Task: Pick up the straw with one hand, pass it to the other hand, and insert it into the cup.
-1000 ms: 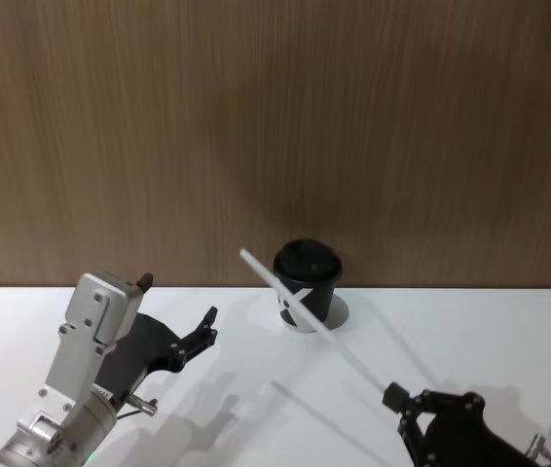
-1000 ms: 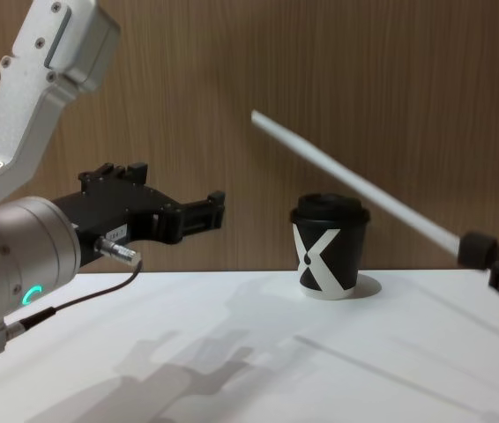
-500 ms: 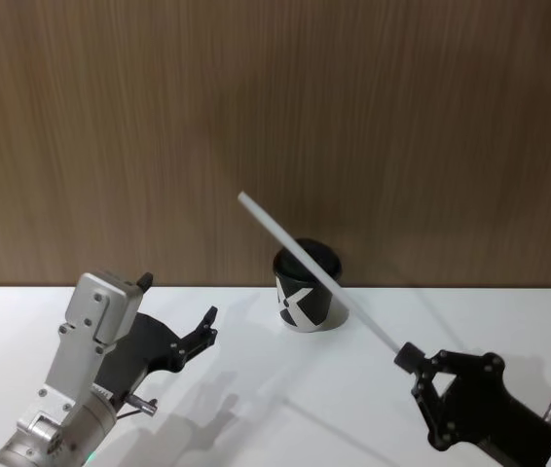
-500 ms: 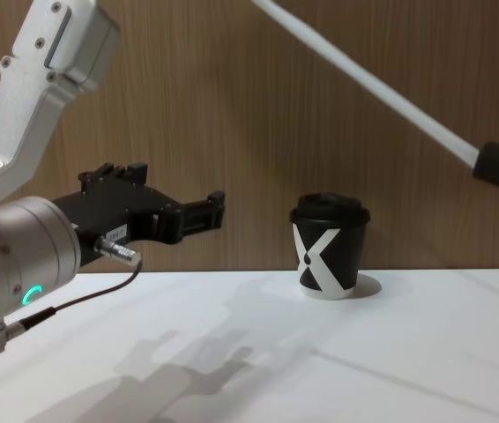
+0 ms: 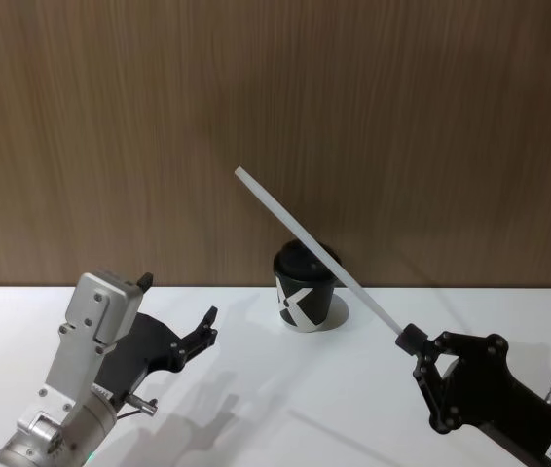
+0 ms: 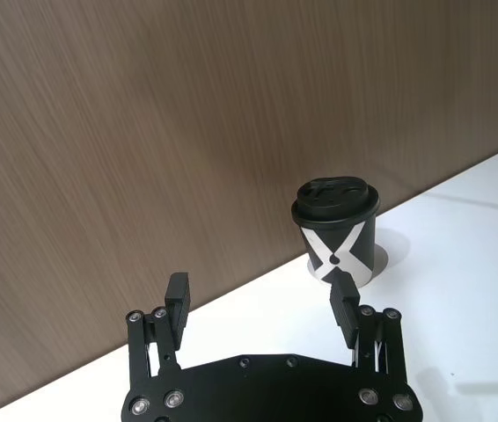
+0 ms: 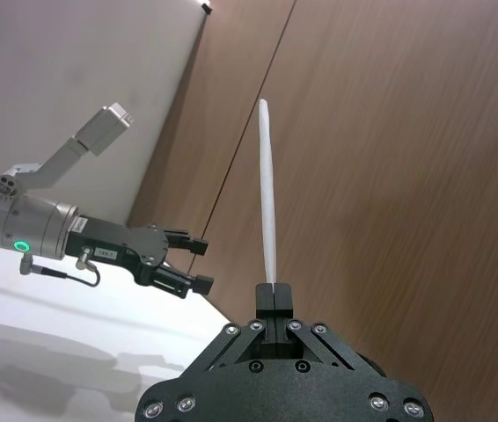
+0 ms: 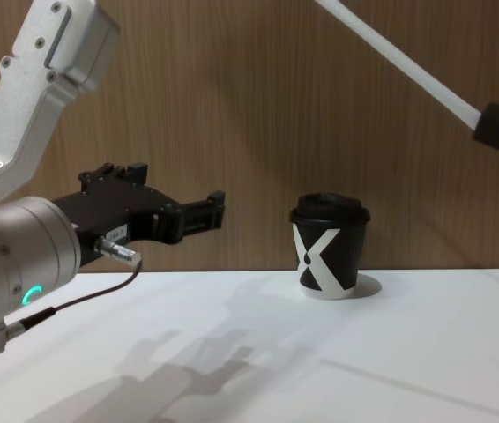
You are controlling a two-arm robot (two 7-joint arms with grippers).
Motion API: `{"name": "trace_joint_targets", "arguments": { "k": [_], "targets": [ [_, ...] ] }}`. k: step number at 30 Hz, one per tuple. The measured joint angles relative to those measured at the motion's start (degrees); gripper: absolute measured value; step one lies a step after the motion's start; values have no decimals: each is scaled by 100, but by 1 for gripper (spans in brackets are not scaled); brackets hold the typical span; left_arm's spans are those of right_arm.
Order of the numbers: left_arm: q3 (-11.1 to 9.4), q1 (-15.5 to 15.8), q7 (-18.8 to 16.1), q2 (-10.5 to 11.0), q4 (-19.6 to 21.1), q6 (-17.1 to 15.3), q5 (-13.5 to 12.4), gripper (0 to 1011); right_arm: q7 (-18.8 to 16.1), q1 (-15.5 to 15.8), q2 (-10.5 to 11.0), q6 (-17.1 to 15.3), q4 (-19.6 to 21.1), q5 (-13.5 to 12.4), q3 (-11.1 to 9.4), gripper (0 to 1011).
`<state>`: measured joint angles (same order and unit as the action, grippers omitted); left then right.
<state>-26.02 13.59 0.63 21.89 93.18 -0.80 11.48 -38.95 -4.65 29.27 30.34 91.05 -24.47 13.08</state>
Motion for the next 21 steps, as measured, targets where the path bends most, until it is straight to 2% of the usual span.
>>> {"name": "trace_joint_targets", "arguments": {
  "k": [7, 12, 21],
  "targets": [
    [14, 8, 133, 47, 49, -13, 32, 1000, -47, -65, -14, 82, -44, -26, 13, 1],
    [73, 30, 369, 123, 157, -85, 206, 1000, -68, -89, -20, 112, -60, -34, 19, 1],
    [283, 82, 1045, 284, 427, -408, 861, 1000, -87, -117, -24, 147, -77, -45, 24, 1]
  ]
}}
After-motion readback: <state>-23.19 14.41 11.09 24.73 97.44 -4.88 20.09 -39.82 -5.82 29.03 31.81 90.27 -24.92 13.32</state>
